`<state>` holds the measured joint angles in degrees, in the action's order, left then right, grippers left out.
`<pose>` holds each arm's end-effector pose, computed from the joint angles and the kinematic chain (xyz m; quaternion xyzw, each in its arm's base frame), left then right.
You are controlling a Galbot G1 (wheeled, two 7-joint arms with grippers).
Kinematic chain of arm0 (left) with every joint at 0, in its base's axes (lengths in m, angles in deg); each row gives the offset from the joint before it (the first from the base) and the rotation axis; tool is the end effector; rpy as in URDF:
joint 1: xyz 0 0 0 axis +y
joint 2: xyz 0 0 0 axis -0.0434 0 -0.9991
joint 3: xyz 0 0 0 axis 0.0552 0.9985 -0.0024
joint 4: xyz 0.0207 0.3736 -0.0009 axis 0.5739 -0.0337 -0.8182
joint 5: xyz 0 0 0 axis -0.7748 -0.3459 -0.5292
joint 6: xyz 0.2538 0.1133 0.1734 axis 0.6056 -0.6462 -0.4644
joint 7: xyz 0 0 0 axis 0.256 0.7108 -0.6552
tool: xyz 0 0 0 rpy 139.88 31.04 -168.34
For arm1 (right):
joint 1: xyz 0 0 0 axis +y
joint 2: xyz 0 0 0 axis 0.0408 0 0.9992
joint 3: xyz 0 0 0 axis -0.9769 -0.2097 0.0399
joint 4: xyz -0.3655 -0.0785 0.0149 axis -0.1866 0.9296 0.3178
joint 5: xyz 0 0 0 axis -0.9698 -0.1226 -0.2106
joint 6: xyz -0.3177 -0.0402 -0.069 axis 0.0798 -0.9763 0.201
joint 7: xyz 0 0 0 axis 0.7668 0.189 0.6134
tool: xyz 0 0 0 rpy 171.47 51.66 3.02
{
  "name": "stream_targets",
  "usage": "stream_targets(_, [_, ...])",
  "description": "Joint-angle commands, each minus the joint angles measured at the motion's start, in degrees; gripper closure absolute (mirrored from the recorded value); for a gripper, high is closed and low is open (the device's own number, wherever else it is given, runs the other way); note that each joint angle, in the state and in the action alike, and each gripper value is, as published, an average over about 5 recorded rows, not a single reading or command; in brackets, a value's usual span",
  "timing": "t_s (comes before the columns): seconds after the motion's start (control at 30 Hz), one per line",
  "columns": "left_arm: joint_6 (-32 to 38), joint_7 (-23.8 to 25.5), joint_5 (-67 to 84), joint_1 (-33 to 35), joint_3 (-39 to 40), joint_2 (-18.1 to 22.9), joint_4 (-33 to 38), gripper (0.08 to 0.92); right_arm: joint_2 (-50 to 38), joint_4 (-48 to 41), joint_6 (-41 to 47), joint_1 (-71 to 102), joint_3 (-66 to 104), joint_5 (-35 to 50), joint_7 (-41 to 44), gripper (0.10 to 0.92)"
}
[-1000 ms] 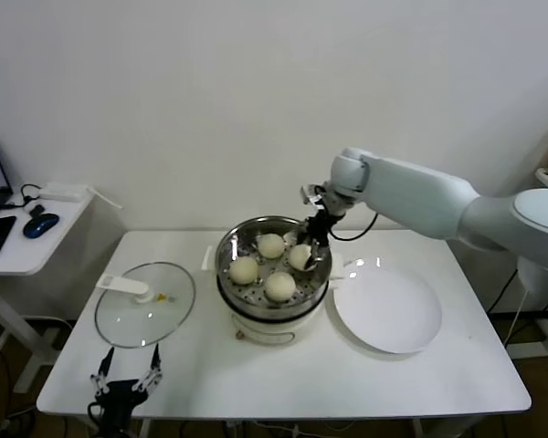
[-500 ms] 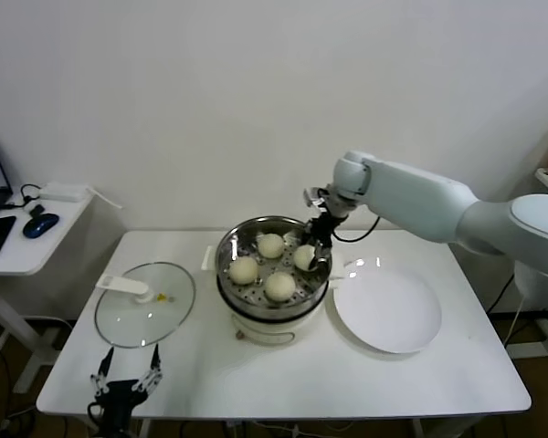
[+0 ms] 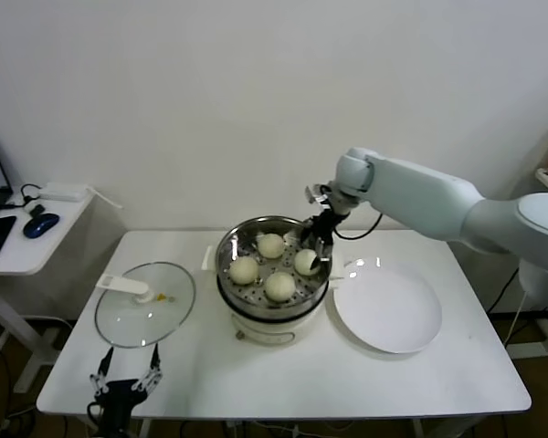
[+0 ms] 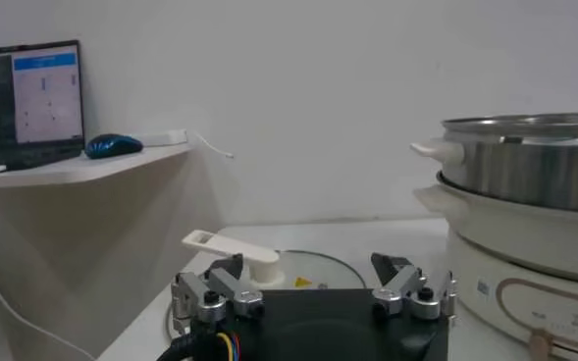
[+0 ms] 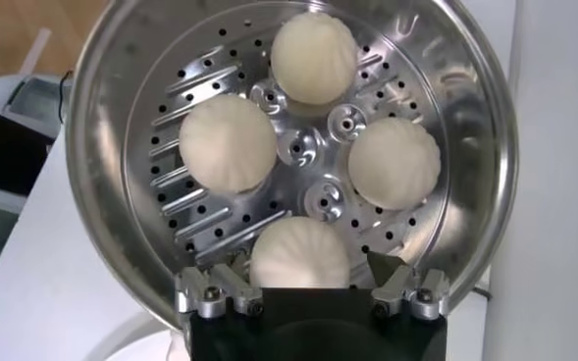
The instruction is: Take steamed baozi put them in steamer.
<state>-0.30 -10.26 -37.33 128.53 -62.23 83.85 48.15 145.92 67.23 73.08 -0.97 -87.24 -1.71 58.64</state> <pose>0.0686 0.0625 -0.3655 0.0712 -0.9932 -0.0366 0.0849 0.6254 0.0153 -0.0831 0.6097 -0.5252 0.4893 0.3363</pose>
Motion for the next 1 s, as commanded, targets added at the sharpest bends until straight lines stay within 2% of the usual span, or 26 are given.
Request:
stream_targets(0.03, [-0.1,0.0,0.0,0.0,0.0,-0.1,0.3,0.177,-4.3,4.9,-0.4,-4.6,-1.0,2.1,1.3,0.202])
stream_targets(0.27, [0.0,0.0,-0.2,0.3,0.0,-0.1,0.7,0.177,-12.8,12.1,-0.9,-6.8,2.0,3.0,1.0,0.203])
stream_targets(0.47, [0.3,-0.1,-0.6,0.6,0.2,0.1,0.8,0.177,-22.0,17.1,-1.5,0.6,14.5,1.6,-3.5,0.203])
stream_targets(0.7, [1.2,0.0,0.1,0.7,1.0,0.3,1.0,0.177,-31.0,20.4,-3.1,20.5,39.6,-3.5,-9.6,0.203])
stream_targets(0.87, [2.2,-0.4,0.1,0.6,1.4,0.6,1.0,0.177,-35.5,24.4,-6.9,34.8,53.0,-2.3,-22.1,0.203])
stream_targets(1.0, [2.9,-1.2,0.3,0.9,1.6,0.7,0.8,0.177,-34.4,28.1,-8.3,50.2,71.4,-3.3,-27.5,0.203])
